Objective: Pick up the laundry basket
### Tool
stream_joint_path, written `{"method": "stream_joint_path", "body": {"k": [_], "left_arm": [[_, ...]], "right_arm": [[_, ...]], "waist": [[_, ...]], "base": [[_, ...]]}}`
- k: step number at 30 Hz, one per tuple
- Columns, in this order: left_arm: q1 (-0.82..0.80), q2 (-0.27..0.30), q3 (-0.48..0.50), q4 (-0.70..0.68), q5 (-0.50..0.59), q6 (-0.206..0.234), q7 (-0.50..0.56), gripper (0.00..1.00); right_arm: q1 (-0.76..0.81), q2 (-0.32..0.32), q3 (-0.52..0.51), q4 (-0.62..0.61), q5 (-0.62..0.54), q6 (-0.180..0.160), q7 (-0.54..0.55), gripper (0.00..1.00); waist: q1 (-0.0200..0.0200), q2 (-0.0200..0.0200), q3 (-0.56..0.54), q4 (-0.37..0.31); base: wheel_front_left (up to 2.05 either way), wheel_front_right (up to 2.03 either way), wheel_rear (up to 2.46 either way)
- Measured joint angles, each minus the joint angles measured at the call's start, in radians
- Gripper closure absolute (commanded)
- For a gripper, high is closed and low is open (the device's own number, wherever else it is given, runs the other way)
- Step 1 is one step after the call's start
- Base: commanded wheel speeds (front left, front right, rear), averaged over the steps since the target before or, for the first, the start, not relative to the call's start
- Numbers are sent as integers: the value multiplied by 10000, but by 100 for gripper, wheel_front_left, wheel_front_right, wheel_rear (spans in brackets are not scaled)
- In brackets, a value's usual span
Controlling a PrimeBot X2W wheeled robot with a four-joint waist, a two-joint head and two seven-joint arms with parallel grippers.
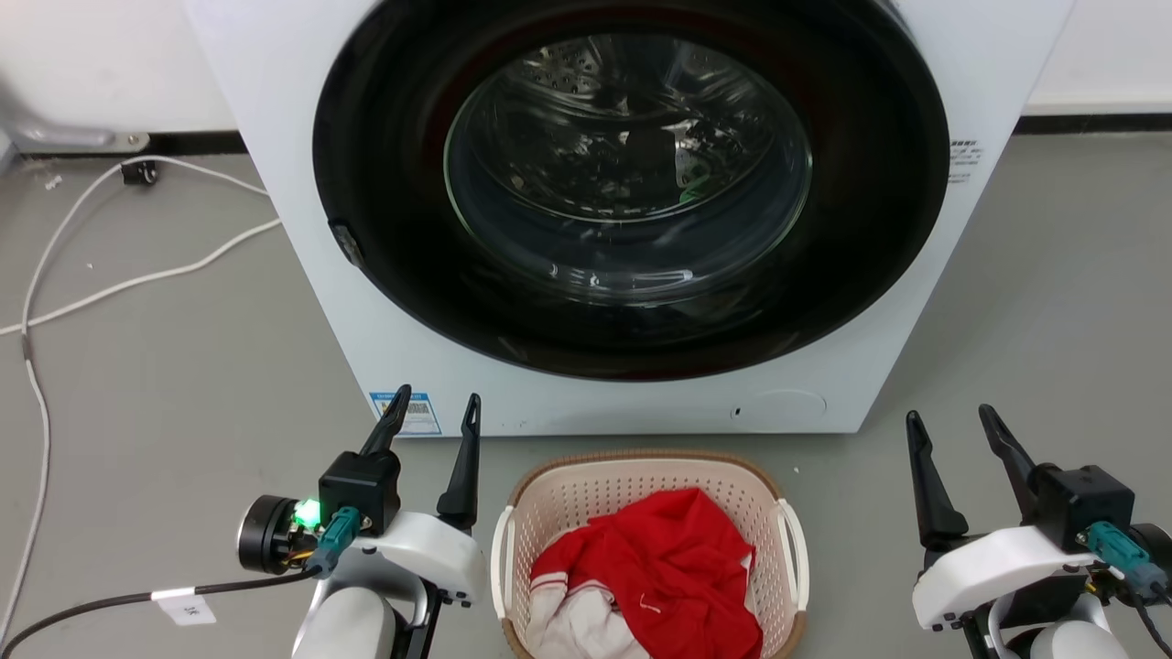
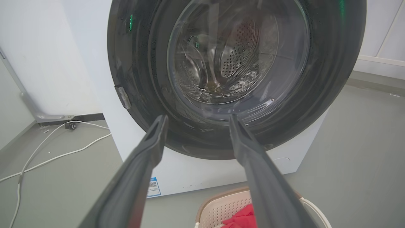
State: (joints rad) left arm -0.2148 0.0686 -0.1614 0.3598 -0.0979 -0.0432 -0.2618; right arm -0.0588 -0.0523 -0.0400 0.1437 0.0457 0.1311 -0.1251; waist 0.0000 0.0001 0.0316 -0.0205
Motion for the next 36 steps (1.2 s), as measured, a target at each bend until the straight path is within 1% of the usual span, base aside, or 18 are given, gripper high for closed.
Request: {"method": "stream_joint_path", "body": {"k": [6, 11, 17, 22, 23, 28, 30, 34, 36], "left_arm": [[-465, -19, 46, 332, -27, -98, -12, 0], [-1018, -23, 127, 1131, -196, -203, -12, 0], [-1831, -36, -13, 2708, -506, -485, 73, 0], [-2644, -42, -244, 4004, -780, -713, 462, 0], [-2980, -27, -360, 4514, -903, -771, 694, 0], [-3796, 21, -681, 5653, -1371, -857, 1496, 0], [-4121, 96, -980, 5971, -1607, -859, 1841, 0], [-4677, 238, -1709, 6397, -2458, -861, 2757, 0], [-4927, 410, -2042, 6533, -2826, -874, 3204, 0]], "right_arm": [[-388, 2, -63, 303, 107, 0, 249, 0], [-878, 4, -88, 832, 167, 0, 514, 0], [-1536, 6, -128, 1716, 228, 0, 740, 0], [-2133, 6, -73, 2654, 343, 0, 988, 0], [-2411, 8, -35, 3091, 368, 0, 1093, 0], [-3173, 10, 199, 4268, 575, 0, 1279, 0], [-3519, 10, 324, 4734, 719, 0, 1396, 0], [-4288, 8, 629, 5584, 922, 0, 1626, 0], [-4696, 4, 821, 6031, 1060, 0, 1751, 0]], "waist": [[0, -1, 595, -26], [0, -1, 1269, -63], [1, 0, 2181, -128], [2, 0, 2987, -182], [1, -1, 3309, -204], [1, 0, 4068, -271], [1, 0, 4357, -307], [1, -1, 4921, -398], [1, 0, 5202, -454]], "base": [[0, 0, 0], [0, 0, 0], [0, 0, 0], [0, 0, 0], [0, 0, 0], [0, 0, 0], [0, 0, 0], [0, 0, 0], [0, 0, 0]]}}
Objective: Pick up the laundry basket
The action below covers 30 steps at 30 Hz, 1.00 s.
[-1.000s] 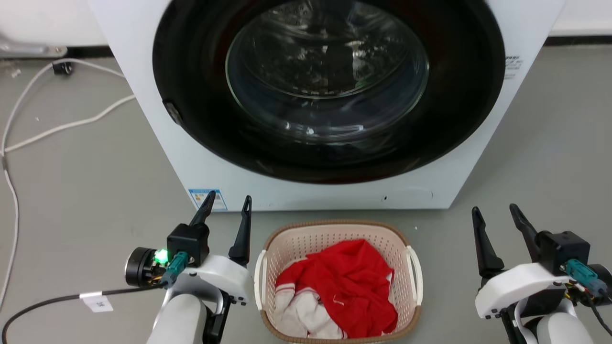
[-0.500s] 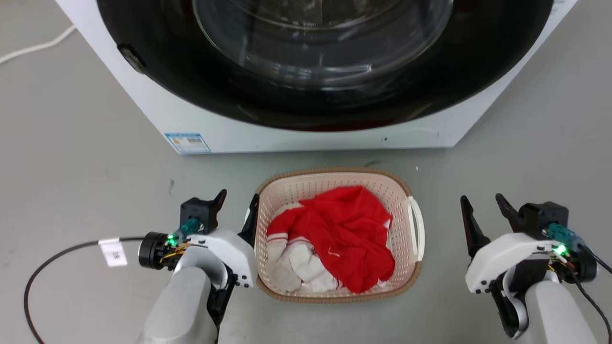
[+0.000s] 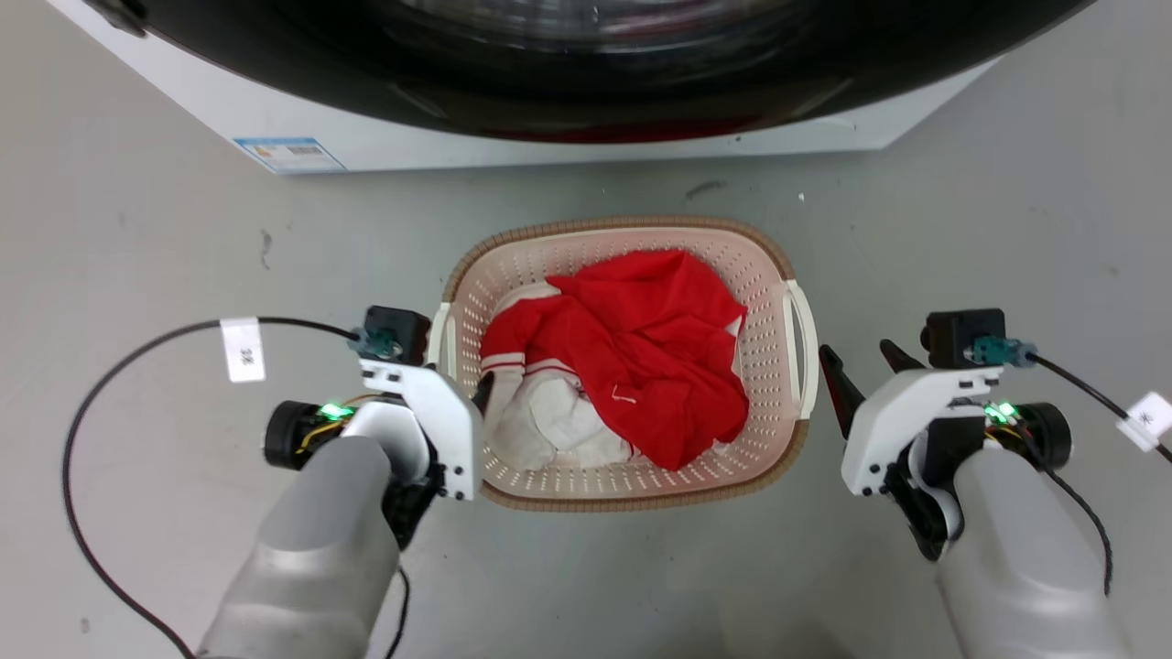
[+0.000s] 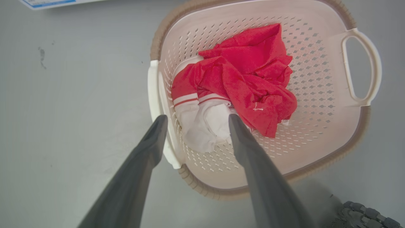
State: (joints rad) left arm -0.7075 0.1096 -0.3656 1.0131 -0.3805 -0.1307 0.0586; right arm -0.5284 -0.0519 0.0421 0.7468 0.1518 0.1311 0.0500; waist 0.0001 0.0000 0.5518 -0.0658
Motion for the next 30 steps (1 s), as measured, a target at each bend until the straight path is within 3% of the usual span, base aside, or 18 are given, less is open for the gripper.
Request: {"method": "stream_joint_path", "body": {"k": [12, 30], "left_arm": [[-1007, 1103, -1177, 320, -2008, 0, 1894, 0], [-2220, 1693, -2090, 690, -3127, 0, 2337, 0]], "right_arm": [[-2046, -15, 1170, 2368, 1035, 0, 621, 0], [-4039, 0, 3068, 3994, 2637, 0, 644, 0]], "waist": [[0, 0, 1212, -362], [0, 0, 2524, -597]], "base": [[0, 0, 0], [0, 0, 0]]}}
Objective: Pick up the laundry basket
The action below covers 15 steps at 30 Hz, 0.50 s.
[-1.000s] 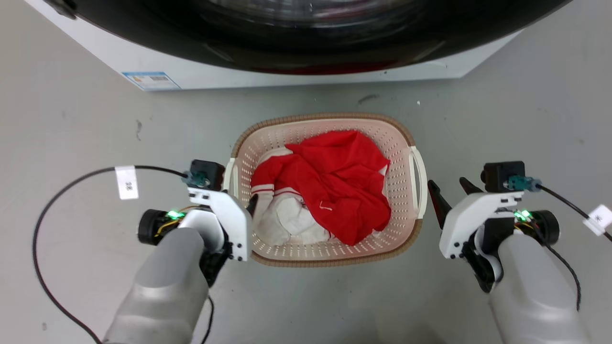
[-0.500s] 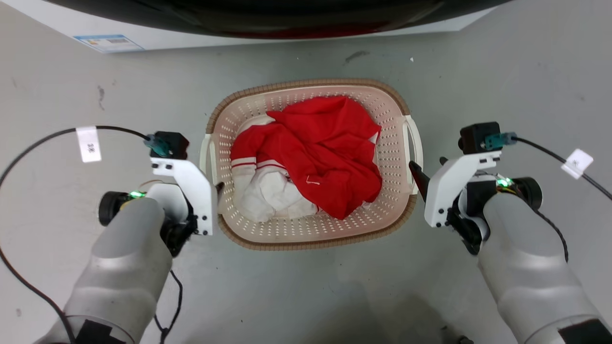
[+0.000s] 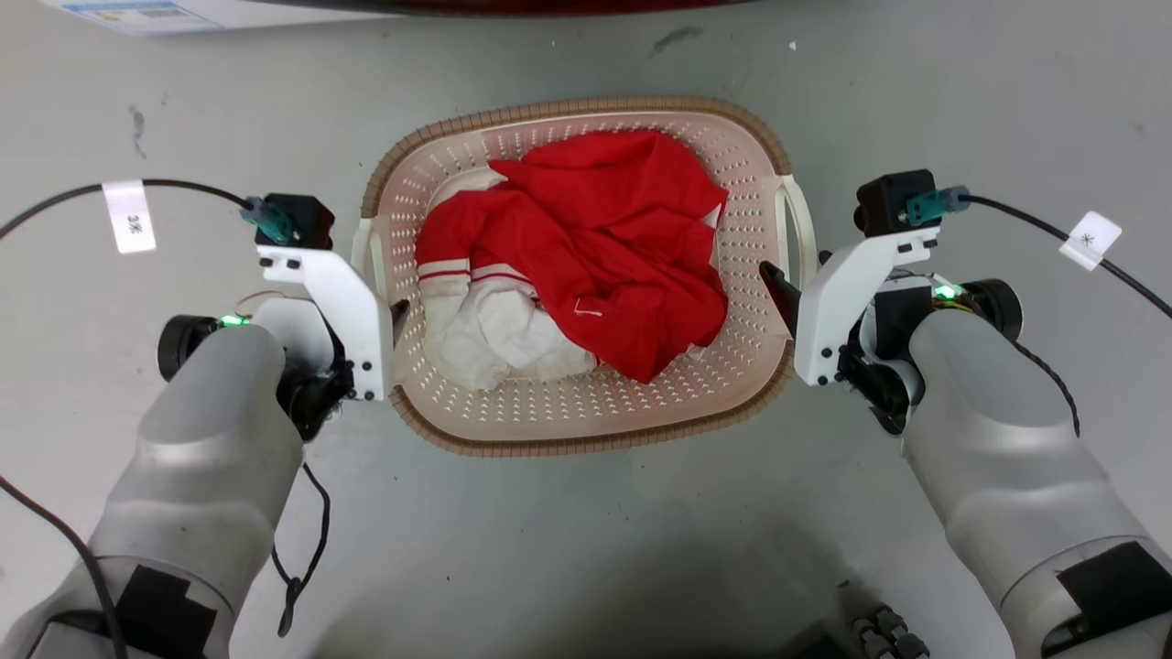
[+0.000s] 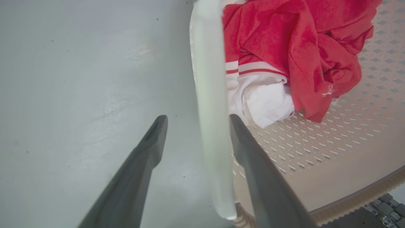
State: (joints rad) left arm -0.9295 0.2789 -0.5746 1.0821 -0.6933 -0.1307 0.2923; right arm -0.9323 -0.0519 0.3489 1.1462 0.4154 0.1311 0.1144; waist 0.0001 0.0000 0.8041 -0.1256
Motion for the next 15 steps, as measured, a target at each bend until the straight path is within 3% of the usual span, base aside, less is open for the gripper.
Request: {"method": "stream_joint_path", "body": {"k": [15], "left_arm": [[-842, -35, -458, 589, -405, -2, -274, 0]], "right_arm": [[-697, 4, 1197, 483, 1168, 0, -63, 0]], "waist": [[0, 0, 759, 10]], "base": [[0, 0, 0]]}}
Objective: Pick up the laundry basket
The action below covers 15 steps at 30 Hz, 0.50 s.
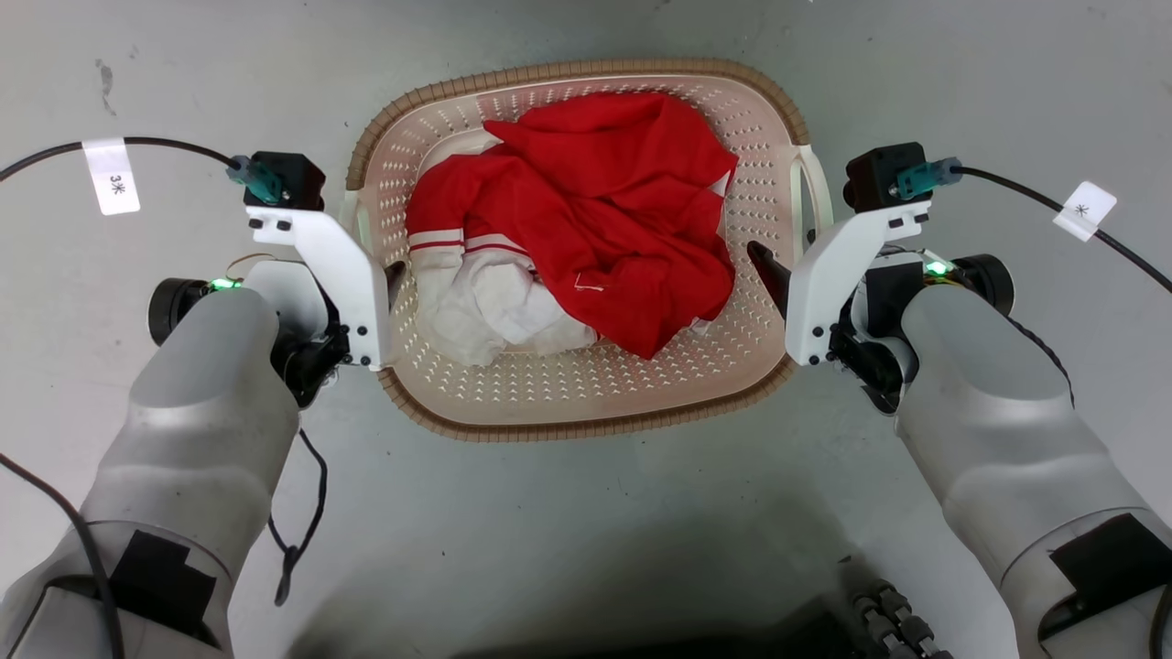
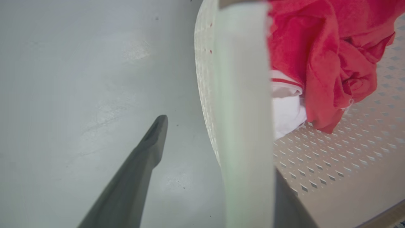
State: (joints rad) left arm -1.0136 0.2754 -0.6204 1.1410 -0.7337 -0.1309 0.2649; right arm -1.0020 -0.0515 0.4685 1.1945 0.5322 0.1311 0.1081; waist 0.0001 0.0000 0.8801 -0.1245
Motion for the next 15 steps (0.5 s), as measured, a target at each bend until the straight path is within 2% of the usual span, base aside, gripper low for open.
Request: {"method": "stream_joint_path", "body": {"k": [1, 2, 3, 4, 15], "left_arm": [[-20, -25, 6, 67, -54, 0, -2, 0], [-55, -50, -4, 132, -92, 0, -31, 1], [-90, -65, -27, 167, -107, 0, -46, 66], [-115, -88, -17, 192, -194, 0, -40, 100], [-158, -219, -301, 238, -792, 2, 234, 100]], "right_arm": [[-32, 0, 56, 33, 69, 0, -12, 0], [-48, 0, 104, 58, 142, 0, -15, 49], [-64, 2, 159, 96, 198, 0, -13, 82], [-77, 2, 203, 132, 274, 0, 31, 100], [-265, 25, 633, 506, 604, -2, 86, 100]], "waist": [[0, 0, 22, 7], [0, 0, 39, 17], [0, 0, 51, 26], [0, 0, 57, 34], [0, 0, -8, 117]], "base": [[0, 0, 0], [0, 0, 0], [0, 0, 0], [0, 0, 0], [0, 0, 0]]}}
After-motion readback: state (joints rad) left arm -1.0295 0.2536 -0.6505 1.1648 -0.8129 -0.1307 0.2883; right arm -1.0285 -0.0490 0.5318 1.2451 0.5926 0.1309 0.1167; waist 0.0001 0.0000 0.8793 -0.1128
